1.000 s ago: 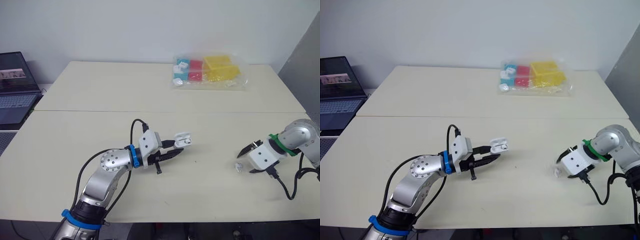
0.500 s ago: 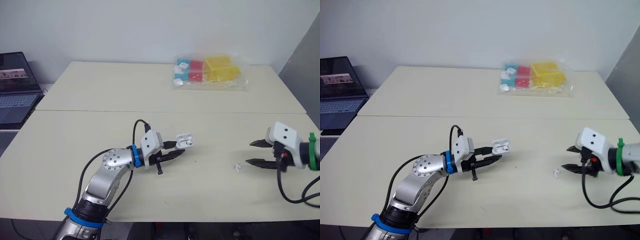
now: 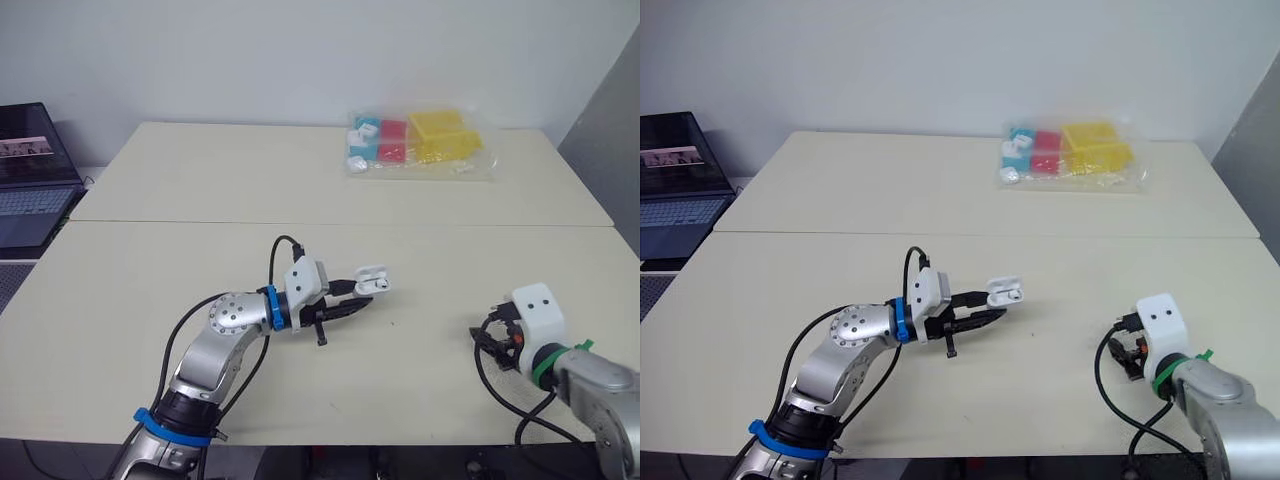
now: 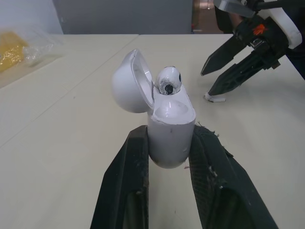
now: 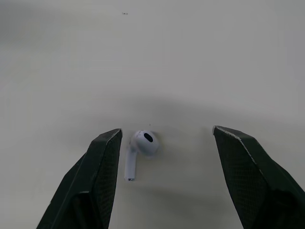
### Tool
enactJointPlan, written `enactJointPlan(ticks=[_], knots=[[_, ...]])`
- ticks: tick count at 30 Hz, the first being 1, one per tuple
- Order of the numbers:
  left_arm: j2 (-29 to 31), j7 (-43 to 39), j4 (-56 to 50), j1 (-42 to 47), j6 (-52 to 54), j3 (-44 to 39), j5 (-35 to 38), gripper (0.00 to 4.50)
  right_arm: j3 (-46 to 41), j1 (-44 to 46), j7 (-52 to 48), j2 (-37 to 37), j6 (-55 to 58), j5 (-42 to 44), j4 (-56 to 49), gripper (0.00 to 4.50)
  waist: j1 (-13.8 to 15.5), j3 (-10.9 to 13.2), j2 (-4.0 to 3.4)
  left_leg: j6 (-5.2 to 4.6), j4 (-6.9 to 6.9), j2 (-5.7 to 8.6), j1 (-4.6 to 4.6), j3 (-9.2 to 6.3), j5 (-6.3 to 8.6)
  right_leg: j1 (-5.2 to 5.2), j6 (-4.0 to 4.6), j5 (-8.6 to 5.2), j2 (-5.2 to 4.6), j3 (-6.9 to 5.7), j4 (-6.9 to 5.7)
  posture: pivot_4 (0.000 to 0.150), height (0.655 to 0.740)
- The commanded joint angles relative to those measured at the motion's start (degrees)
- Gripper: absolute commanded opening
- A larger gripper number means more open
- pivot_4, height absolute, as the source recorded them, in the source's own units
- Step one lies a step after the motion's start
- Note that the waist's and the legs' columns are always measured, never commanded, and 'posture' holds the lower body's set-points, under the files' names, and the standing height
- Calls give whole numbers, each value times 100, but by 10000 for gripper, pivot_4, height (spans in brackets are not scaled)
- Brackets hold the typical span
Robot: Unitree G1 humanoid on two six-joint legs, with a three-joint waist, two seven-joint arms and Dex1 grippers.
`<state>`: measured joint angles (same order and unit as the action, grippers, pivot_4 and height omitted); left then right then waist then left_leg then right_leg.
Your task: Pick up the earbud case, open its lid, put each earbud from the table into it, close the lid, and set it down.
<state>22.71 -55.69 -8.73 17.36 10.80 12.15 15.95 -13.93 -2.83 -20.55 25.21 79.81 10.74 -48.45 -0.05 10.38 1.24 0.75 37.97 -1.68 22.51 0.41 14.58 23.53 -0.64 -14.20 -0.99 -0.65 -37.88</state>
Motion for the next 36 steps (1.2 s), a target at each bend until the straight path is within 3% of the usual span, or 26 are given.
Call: enactJointPlan(ticks=[1,18,21,27,34,36], knots=[[6,-30,-111,-5,-140,-20,74,7984,9,97,246,-186,-137,-21,-27,31533,-5,0,0,0,0,-1,0,-1,0,1,0,0,2,0,0,1500,7400],[31,4,-163,-42,-154,-42,64,7984,269,-210,573,-508,-436,18,273,31533,-20,-1,2,-1,-1,-3,-4,-5,0,0,2,-1,4,-2,-2,1500,7400],[33,4,-173,-52,-166,-38,57,7984,275,-234,562,-496,-554,22,371,25485,-25,-2,3,-1,-1,-4,-4,-4,0,0,2,-1,8,-2,-2,1500,7400],[36,20,-207,-16,-121,-45,67,7984,303,-183,462,-378,-677,116,526,4482,-24,-3,6,-1,0,-5,-3,-4,0,-2,2,-1,3,0,2,1500,7400],[40,27,-183,-54,-152,-55,58,7984,233,-99,149,30,-746,354,586,4398,-22,-3,8,-1,0,-4,-2,-4,0,-2,2,-2,2,-1,6,1500,7400],[33,29,-175,-40,-138,-51,62,7984,424,-6,-469,696,-1063,535,664,4398,-25,-1,6,-1,-1,-4,0,-4,0,-2,2,-1,2,-1,7,1500,7400]])
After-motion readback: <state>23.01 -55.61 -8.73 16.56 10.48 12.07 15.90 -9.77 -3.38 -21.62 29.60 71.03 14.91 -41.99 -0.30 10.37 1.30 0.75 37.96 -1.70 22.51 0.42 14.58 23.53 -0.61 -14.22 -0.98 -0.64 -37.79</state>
